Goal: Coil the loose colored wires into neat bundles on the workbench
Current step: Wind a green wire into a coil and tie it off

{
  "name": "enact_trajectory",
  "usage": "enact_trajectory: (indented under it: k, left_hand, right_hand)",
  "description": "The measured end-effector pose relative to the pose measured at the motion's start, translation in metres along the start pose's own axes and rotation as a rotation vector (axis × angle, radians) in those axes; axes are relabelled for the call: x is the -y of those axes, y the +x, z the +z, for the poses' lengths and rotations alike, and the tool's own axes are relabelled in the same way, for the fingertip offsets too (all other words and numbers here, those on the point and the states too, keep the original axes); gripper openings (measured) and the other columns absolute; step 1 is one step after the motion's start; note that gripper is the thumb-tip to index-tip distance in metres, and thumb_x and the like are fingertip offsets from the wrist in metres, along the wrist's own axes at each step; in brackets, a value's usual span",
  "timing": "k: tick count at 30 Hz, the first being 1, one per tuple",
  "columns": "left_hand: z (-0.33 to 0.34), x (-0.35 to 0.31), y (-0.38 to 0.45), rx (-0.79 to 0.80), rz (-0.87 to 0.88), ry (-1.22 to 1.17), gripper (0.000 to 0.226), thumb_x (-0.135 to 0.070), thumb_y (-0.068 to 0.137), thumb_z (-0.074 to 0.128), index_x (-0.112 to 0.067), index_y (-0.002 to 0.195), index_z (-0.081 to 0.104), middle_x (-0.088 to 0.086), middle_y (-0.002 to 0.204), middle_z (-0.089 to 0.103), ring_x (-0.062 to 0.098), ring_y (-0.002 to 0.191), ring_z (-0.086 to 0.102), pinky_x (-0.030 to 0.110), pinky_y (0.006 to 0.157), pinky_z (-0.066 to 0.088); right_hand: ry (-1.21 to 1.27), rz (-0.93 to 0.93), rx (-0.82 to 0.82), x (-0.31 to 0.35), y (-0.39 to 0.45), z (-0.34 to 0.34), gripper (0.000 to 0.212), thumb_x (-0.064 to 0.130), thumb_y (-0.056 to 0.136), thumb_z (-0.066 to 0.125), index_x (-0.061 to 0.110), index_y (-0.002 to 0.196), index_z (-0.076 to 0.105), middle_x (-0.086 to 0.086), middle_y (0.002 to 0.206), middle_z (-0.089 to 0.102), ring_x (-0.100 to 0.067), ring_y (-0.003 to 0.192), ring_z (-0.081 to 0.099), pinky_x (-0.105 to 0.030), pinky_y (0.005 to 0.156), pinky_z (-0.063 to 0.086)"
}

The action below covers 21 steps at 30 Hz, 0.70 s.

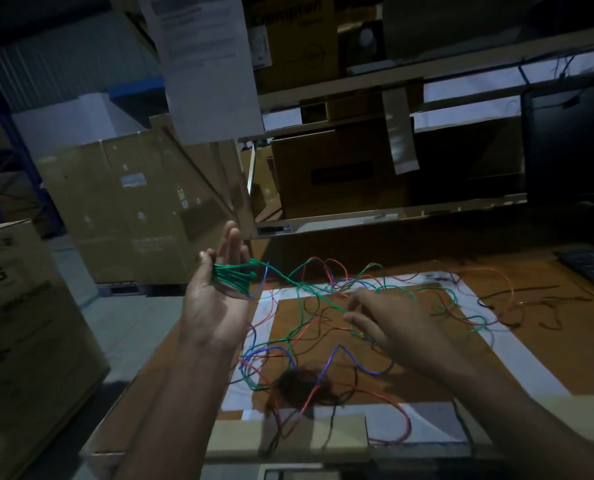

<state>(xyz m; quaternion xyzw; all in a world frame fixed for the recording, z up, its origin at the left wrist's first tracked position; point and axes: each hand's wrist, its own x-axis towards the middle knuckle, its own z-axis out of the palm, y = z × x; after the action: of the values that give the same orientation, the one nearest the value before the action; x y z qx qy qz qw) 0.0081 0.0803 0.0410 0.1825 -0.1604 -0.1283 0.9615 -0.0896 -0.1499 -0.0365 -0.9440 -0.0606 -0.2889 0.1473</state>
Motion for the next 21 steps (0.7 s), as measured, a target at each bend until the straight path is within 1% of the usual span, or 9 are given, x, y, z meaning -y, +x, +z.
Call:
enact_trajectory:
  k: [2, 5, 7, 9, 11, 14, 16, 17, 21]
  left_hand:
    - [-0.004, -0.001, 0.004, 0.018, 0.082, 0.128, 0.039, -0.023, 0.113, 0.031, -0.012, 0.099, 0.066, 0.016, 0.128, 0.071, 0.018, 0.109, 0.074, 0.029, 0.089, 0.061]
    - [-0.008, 0.012, 0.004, 0.049, 0.202, 0.517, 0.038, -0.021, 0.113, 0.032, -0.002, 0.13, 0.061, 0.012, 0.137, 0.067, 0.019, 0.129, 0.063, 0.033, 0.107, 0.049]
    - [-0.014, 0.024, -0.002, 0.136, 0.222, 0.791, 0.034, -0.021, 0.112, 0.035, -0.024, 0.13, 0.064, 0.005, 0.138, 0.067, 0.017, 0.135, 0.057, 0.034, 0.111, 0.04]
    - [-0.021, 0.034, -0.01, 0.233, 0.139, 1.049, 0.029, -0.032, 0.106, 0.044, -0.043, 0.11, 0.069, -0.001, 0.13, 0.069, 0.013, 0.13, 0.057, 0.033, 0.107, 0.039]
    - [-0.024, 0.04, -0.018, 0.263, 0.067, 1.237, 0.019, -0.038, 0.102, 0.05, -0.035, 0.108, 0.067, -0.005, 0.11, 0.07, 0.009, 0.11, 0.062, 0.028, 0.096, 0.043]
    - [-0.014, 0.047, -0.031, 0.346, -0.058, 1.204, 0.025, -0.03, 0.109, 0.044, -0.016, 0.105, 0.064, -0.003, 0.071, 0.063, 0.01, 0.076, 0.065, 0.021, 0.078, 0.051]
    - [-0.006, 0.048, -0.038, 0.393, -0.108, 1.04, 0.03, -0.032, 0.107, 0.044, -0.008, 0.103, 0.062, -0.004, 0.062, 0.045, 0.01, 0.059, 0.051, 0.021, 0.064, 0.049]
    - [-0.004, 0.047, -0.041, 0.406, -0.125, 0.963, 0.031, -0.032, 0.105, 0.043, -0.007, 0.101, 0.06, -0.004, 0.061, 0.039, 0.01, 0.056, 0.045, 0.022, 0.063, 0.048]
    - [0.007, 0.037, -0.048, 0.406, -0.225, 0.702, 0.03, -0.035, 0.104, 0.048, -0.011, 0.092, 0.061, -0.007, 0.056, 0.033, 0.008, 0.044, 0.033, 0.028, 0.083, 0.055]
  right_hand:
    - [-0.057, -0.121, -0.002, 0.003, -0.004, 0.002, 0.023, 0.051, 0.099, 0.042, 0.033, 0.102, 0.056, 0.013, 0.094, 0.058, -0.011, 0.086, 0.058, -0.032, 0.065, 0.047]
    - [-0.029, -0.254, 0.021, 0.019, -0.006, -0.002, 0.032, 0.049, 0.099, 0.036, 0.031, 0.104, 0.062, 0.012, 0.096, 0.054, -0.003, 0.089, 0.049, -0.019, 0.061, 0.035]
    - [0.053, -0.26, 0.0, 0.032, -0.001, -0.009, 0.037, 0.05, 0.1, 0.035, 0.03, 0.106, 0.064, 0.01, 0.097, 0.053, -0.003, 0.088, 0.047, -0.024, 0.064, 0.042]
    - [0.137, -0.219, -0.096, 0.041, 0.007, -0.02, 0.037, 0.049, 0.1, 0.036, 0.027, 0.108, 0.065, 0.008, 0.096, 0.051, -0.005, 0.085, 0.048, -0.033, 0.065, 0.047]
    - [0.192, -0.173, -0.217, 0.044, 0.017, -0.031, 0.033, 0.043, 0.099, 0.042, 0.024, 0.111, 0.067, 0.007, 0.095, 0.051, -0.006, 0.082, 0.049, -0.034, 0.064, 0.048]
    - [0.229, -0.126, -0.351, 0.039, 0.033, -0.04, 0.024, 0.04, 0.101, 0.05, 0.023, 0.104, 0.067, 0.01, 0.093, 0.051, -0.007, 0.08, 0.053, -0.037, 0.066, 0.05]
    - [0.251, -0.093, -0.386, 0.031, 0.04, -0.043, 0.027, 0.048, 0.1, 0.052, 0.024, 0.097, 0.065, 0.012, 0.091, 0.053, -0.006, 0.079, 0.055, -0.038, 0.066, 0.051]
    - [0.262, -0.077, -0.401, 0.026, 0.042, -0.044, 0.031, 0.053, 0.098, 0.052, 0.025, 0.092, 0.063, 0.011, 0.088, 0.055, -0.008, 0.077, 0.056, -0.039, 0.064, 0.051]
    - [0.37, 0.026, -0.324, 0.016, 0.045, -0.038, 0.045, 0.062, 0.095, 0.049, 0.022, 0.076, 0.059, 0.007, 0.07, 0.056, -0.009, 0.064, 0.055, -0.039, 0.058, 0.047]
